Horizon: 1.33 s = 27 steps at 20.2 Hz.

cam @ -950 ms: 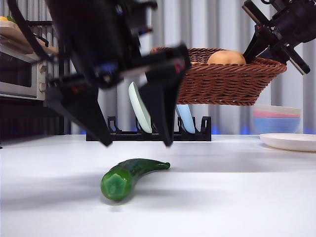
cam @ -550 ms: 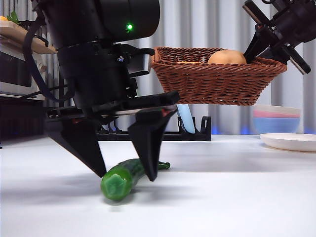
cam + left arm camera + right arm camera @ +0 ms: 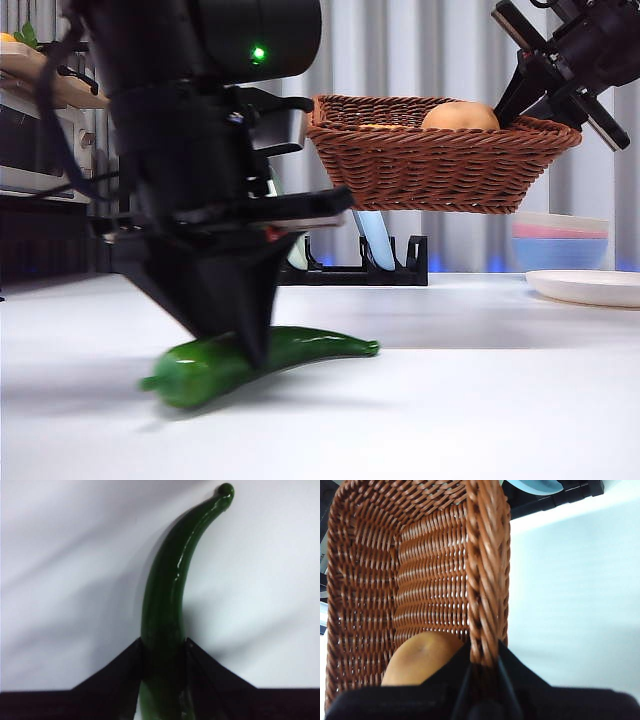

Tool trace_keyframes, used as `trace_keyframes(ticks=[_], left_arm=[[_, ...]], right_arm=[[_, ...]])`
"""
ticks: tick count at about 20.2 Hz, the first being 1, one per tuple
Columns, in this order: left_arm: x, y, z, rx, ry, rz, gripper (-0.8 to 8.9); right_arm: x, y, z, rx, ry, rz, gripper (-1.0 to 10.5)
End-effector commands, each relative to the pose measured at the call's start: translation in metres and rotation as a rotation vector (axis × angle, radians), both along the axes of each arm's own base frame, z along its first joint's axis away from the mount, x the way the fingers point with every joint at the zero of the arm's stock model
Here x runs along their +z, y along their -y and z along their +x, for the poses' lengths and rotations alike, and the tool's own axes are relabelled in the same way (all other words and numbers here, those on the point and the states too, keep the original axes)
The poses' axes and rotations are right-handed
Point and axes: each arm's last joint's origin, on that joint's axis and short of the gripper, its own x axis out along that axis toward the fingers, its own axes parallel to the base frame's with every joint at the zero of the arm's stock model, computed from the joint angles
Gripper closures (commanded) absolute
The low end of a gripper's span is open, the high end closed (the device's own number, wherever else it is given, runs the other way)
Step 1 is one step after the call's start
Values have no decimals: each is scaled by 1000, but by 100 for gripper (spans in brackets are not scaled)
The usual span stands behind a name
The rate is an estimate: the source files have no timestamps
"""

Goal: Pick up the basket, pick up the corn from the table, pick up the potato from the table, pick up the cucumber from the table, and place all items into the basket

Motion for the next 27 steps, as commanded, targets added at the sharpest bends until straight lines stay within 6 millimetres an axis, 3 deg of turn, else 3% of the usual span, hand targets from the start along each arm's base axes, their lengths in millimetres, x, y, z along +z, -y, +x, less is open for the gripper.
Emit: trace_keyframes(ticks=[1,7,10,14,16,21,27], left_arm=[[9,-10,-11,-40,-29,54,823],[58,-44,-56,-194,-107,52,823],[88,-61,-76,-359,-82,-115,823],[131,-79,-95,-526,117,-425,822],[150,-84,-98,-525,261,-531,823],[192,-83,-89,-334,642,-777,822],[201,-60,-64,-93,770,-893,822]], right_arm=[[10,0,-1,3,35,22,958],[10,0,-1,1,35,21,958],[10,0,-1,0,35,20,958],[10,-1,-1,2,34,21,958],[10,-1,-1,4,31,21,958],[8,-5,-3,18,8,20,958],[5,-23,-9,76,-37,13,958]])
